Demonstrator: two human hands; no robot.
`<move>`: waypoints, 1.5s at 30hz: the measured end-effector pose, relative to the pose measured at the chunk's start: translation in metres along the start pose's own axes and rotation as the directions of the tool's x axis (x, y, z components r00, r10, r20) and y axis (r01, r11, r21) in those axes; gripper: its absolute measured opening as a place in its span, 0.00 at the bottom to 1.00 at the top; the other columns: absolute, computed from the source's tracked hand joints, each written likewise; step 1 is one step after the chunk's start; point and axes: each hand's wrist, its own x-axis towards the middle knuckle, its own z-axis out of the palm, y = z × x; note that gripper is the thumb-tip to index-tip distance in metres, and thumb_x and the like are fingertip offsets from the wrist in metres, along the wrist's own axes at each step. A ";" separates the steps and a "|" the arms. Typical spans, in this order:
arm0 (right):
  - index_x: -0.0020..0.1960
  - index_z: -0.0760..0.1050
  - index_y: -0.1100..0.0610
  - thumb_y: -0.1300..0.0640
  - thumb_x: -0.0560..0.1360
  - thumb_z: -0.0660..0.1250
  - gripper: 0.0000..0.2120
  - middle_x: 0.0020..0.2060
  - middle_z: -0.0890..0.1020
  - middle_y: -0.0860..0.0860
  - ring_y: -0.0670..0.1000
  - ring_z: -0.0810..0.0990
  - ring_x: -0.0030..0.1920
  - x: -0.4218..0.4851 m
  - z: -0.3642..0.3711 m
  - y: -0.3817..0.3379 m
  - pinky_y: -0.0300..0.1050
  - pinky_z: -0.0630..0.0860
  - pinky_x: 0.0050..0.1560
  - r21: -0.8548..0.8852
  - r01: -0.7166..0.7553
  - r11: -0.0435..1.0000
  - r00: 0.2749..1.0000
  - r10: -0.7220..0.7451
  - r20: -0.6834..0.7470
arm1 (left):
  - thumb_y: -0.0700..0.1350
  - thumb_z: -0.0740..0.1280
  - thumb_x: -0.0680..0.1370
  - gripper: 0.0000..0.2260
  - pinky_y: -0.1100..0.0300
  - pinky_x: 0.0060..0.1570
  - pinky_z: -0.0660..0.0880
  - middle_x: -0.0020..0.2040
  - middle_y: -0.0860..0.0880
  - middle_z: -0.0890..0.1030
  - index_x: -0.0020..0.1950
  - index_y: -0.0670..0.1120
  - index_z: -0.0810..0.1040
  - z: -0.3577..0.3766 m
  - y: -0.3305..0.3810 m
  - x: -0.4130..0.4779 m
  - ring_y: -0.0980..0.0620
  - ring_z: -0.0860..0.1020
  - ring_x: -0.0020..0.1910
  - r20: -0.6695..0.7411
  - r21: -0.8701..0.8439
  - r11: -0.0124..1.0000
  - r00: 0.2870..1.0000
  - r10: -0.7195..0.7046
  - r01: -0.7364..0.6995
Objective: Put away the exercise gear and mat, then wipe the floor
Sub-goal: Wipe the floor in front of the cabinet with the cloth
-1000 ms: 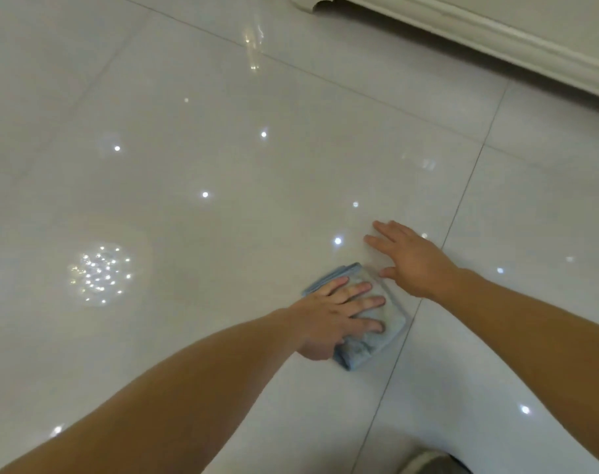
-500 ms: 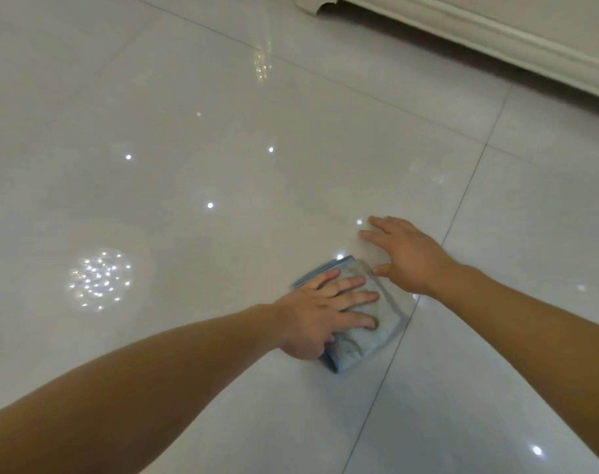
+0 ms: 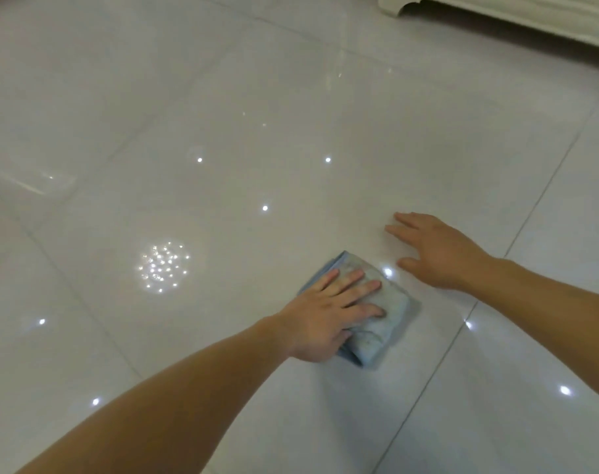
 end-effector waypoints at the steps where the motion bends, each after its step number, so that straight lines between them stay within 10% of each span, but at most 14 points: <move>1: 0.77 0.59 0.51 0.48 0.76 0.68 0.33 0.78 0.57 0.51 0.54 0.55 0.76 0.003 0.004 -0.011 0.44 0.53 0.74 -0.004 0.041 0.999 0.999 -0.041 0.001 | 0.48 0.62 0.79 0.27 0.51 0.75 0.32 0.82 0.52 0.50 0.77 0.58 0.61 -0.001 -0.007 -0.006 0.48 0.42 0.80 0.000 0.005 1.000 1.000 -0.016 0.016; 17: 0.76 0.62 0.50 0.48 0.79 0.63 0.27 0.76 0.60 0.47 0.50 0.56 0.75 0.025 0.024 -0.053 0.42 0.56 0.73 -0.050 0.052 0.997 0.999 -0.052 -0.015 | 0.52 0.58 0.79 0.27 0.48 0.77 0.43 0.81 0.55 0.48 0.78 0.58 0.59 -0.020 -0.135 -0.053 0.49 0.45 0.80 -0.052 -0.002 0.951 0.950 -0.309 0.309; 23: 0.76 0.61 0.47 0.48 0.79 0.63 0.27 0.76 0.59 0.44 0.47 0.55 0.75 0.026 0.021 -0.055 0.42 0.58 0.72 -0.041 0.021 0.999 1.000 -0.021 0.002 | 0.63 0.45 0.71 0.36 0.49 0.76 0.42 0.81 0.54 0.47 0.80 0.58 0.52 -0.043 -0.183 -0.052 0.48 0.45 0.80 -0.032 -0.035 0.867 0.866 -0.499 0.498; 38: 0.77 0.57 0.44 0.47 0.81 0.60 0.26 0.77 0.55 0.41 0.45 0.52 0.77 0.024 0.023 -0.057 0.39 0.54 0.72 -0.023 0.006 1.000 1.000 -0.006 0.002 | 0.56 0.55 0.83 0.29 0.46 0.76 0.41 0.82 0.50 0.44 0.81 0.57 0.45 -0.063 -0.253 -0.022 0.45 0.44 0.80 -0.112 -0.139 0.501 0.489 -0.865 0.854; 45: 0.77 0.57 0.46 0.47 0.81 0.60 0.27 0.78 0.54 0.43 0.47 0.51 0.77 0.026 0.019 -0.056 0.40 0.52 0.73 -0.023 0.021 1.000 0.999 -0.020 0.044 | 0.56 0.57 0.82 0.29 0.45 0.76 0.42 0.82 0.51 0.45 0.80 0.58 0.48 -0.072 -0.264 -0.017 0.43 0.45 0.80 -0.088 -0.165 0.473 0.465 -0.881 0.865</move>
